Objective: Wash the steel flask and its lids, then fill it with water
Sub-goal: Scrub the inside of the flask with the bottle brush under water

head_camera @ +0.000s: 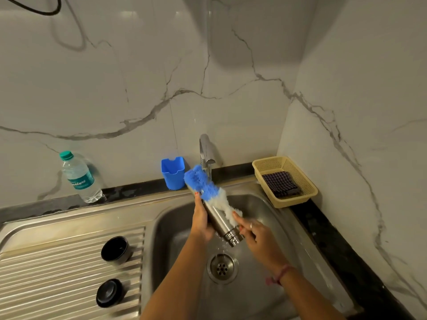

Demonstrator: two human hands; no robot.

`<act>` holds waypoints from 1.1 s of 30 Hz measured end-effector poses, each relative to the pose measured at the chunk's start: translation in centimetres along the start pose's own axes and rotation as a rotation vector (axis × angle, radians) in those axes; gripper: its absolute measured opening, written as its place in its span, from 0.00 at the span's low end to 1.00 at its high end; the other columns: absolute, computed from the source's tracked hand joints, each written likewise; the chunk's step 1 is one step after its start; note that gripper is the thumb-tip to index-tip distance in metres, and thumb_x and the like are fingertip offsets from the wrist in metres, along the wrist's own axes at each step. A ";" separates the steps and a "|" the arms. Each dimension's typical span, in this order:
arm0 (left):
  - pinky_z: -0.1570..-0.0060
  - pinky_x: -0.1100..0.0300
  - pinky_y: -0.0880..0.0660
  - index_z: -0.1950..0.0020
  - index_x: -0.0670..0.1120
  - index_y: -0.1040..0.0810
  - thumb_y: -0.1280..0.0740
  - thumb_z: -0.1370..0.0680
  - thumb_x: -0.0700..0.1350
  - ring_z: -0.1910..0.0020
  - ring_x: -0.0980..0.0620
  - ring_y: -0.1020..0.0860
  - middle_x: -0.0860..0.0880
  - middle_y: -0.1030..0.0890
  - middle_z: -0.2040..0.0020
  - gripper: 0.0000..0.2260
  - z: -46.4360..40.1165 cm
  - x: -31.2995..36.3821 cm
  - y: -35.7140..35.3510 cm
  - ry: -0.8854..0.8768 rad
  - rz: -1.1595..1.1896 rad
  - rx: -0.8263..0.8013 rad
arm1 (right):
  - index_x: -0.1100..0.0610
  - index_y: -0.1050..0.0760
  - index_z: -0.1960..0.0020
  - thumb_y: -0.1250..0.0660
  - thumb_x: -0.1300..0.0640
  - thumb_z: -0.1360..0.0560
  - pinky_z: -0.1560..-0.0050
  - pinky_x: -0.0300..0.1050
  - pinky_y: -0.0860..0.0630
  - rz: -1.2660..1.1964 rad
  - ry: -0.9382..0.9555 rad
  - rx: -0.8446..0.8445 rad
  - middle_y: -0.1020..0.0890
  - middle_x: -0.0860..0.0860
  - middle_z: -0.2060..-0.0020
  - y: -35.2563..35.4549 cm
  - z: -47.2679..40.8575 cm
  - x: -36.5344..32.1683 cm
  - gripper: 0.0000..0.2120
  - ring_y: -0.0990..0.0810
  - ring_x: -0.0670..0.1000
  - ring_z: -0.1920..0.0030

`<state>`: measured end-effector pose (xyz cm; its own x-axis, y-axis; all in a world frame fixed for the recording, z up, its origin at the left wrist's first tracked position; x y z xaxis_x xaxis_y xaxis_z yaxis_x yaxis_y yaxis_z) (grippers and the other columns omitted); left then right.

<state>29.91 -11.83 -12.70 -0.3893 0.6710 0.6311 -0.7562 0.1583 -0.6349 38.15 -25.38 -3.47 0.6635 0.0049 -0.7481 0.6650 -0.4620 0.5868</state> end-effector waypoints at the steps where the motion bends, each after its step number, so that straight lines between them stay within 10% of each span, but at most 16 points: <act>1: 0.48 0.48 0.21 0.35 0.44 0.24 0.36 0.25 0.64 0.44 0.42 0.18 0.41 0.17 0.43 0.28 -0.2 0.4 0.4 -0.030 0.016 0.009 | 0.44 0.29 0.31 0.38 0.66 0.23 0.56 0.31 0.25 -0.005 0.030 -0.002 0.22 0.41 0.56 0.2 1.3 -0.1 0.25 0.23 0.39 0.58; 5: 0.58 0.52 0.21 0.36 0.44 0.26 0.37 0.22 0.60 0.56 0.48 0.19 0.44 0.18 0.56 0.23 -1.1 1.9 1.8 -0.098 0.083 0.046 | 0.38 0.31 0.31 0.36 0.68 0.24 0.59 0.29 0.29 0.003 0.008 -0.014 0.24 0.42 0.61 1.1 7.5 1.5 0.31 0.24 0.42 0.62; 14: 0.45 0.46 0.23 0.33 0.49 0.25 0.44 0.23 0.69 0.41 0.42 0.20 0.42 0.18 0.40 0.30 -1.1 1.0 0.7 -0.054 0.096 0.051 | 0.50 0.29 0.32 0.36 0.71 0.24 0.61 0.26 0.32 -0.090 -0.096 0.059 0.24 0.36 0.64 0.9 4.6 1.2 0.26 0.26 0.37 0.65; 25: 0.34 0.38 0.28 0.30 0.49 0.27 0.29 0.44 0.77 0.40 0.38 0.20 0.41 0.18 0.40 0.50 -2.1 -0.4 1.7 0.019 -0.024 0.073 | 0.28 0.35 0.34 0.36 0.61 0.21 0.61 0.41 0.23 -0.072 -0.157 -0.052 0.18 0.49 0.63 1.6 9.5 2.6 0.29 0.22 0.52 0.67; 30: 0.54 0.50 0.20 0.28 0.43 0.27 0.39 0.23 0.68 0.54 0.45 0.16 0.43 0.16 0.50 0.34 -1.4 -0.8 0.9 -0.005 0.072 0.027 | 0.37 0.32 0.31 0.37 0.62 0.22 0.66 0.27 0.35 0.008 -0.103 -0.042 0.23 0.42 0.68 1.0 4.7 0.6 0.26 0.27 0.39 0.70; 33: 0.43 0.45 0.22 0.34 0.45 0.23 0.40 0.26 0.71 0.48 0.41 0.17 0.40 0.16 0.45 0.35 -0.4 -1.7 -0.5 0.036 0.006 -0.013 | 0.41 0.32 0.31 0.39 0.62 0.21 0.65 0.29 0.29 -0.006 -0.132 0.000 0.22 0.39 0.65 0.1 0.4 -0.6 0.23 0.24 0.37 0.66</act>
<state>31.13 -12.75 -13.63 -0.3743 0.6973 0.6113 -0.7471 0.1637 -0.6442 37.62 -25.78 -3.08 0.6088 -0.1090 -0.7858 0.6687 -0.4624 0.5823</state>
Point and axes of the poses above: each hand's wrist, its own z-axis away from the middle knuckle, its own y-axis out of the back of the hand, x = y × z, the point moved 10 cm from there along -z, towards the middle knuckle
